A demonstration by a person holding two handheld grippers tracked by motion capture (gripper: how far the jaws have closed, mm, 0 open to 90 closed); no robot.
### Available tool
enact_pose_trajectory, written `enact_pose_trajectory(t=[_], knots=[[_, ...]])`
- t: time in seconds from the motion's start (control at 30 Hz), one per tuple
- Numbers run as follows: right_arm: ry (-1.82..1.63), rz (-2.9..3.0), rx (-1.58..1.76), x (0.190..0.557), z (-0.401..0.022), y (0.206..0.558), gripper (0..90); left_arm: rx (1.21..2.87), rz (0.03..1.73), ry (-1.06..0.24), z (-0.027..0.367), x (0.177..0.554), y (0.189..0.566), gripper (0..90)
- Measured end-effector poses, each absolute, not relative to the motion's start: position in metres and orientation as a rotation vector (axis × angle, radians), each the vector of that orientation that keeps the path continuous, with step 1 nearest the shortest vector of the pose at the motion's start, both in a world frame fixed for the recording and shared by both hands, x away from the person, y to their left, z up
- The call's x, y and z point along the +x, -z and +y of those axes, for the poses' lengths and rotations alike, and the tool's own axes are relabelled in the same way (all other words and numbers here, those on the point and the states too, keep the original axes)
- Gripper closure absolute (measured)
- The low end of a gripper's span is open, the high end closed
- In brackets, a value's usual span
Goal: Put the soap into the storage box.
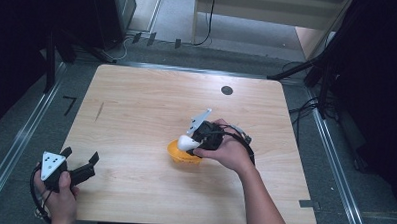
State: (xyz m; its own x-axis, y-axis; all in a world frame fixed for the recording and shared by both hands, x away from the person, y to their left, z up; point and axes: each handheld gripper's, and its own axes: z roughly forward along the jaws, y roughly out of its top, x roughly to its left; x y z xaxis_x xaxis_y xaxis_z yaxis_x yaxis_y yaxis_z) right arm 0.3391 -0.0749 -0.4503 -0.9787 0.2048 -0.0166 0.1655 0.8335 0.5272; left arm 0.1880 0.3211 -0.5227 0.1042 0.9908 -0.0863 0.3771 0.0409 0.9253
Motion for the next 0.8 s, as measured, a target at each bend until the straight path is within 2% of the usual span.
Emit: enact_pose_trajectory(t=[0.6, 0.8], knots=[[-0.749, 2.972, 0.303, 0.343, -0.062, 0.462, 49.8, 1.485, 1.421, -0.865, 0.321, 0.188, 0.523, 7.9], [-0.889, 2.978, 0.375, 0.346, -0.069, 0.455, 39.3, 1.485, 1.422, -0.863, 0.322, 0.188, 0.523, 7.9]])
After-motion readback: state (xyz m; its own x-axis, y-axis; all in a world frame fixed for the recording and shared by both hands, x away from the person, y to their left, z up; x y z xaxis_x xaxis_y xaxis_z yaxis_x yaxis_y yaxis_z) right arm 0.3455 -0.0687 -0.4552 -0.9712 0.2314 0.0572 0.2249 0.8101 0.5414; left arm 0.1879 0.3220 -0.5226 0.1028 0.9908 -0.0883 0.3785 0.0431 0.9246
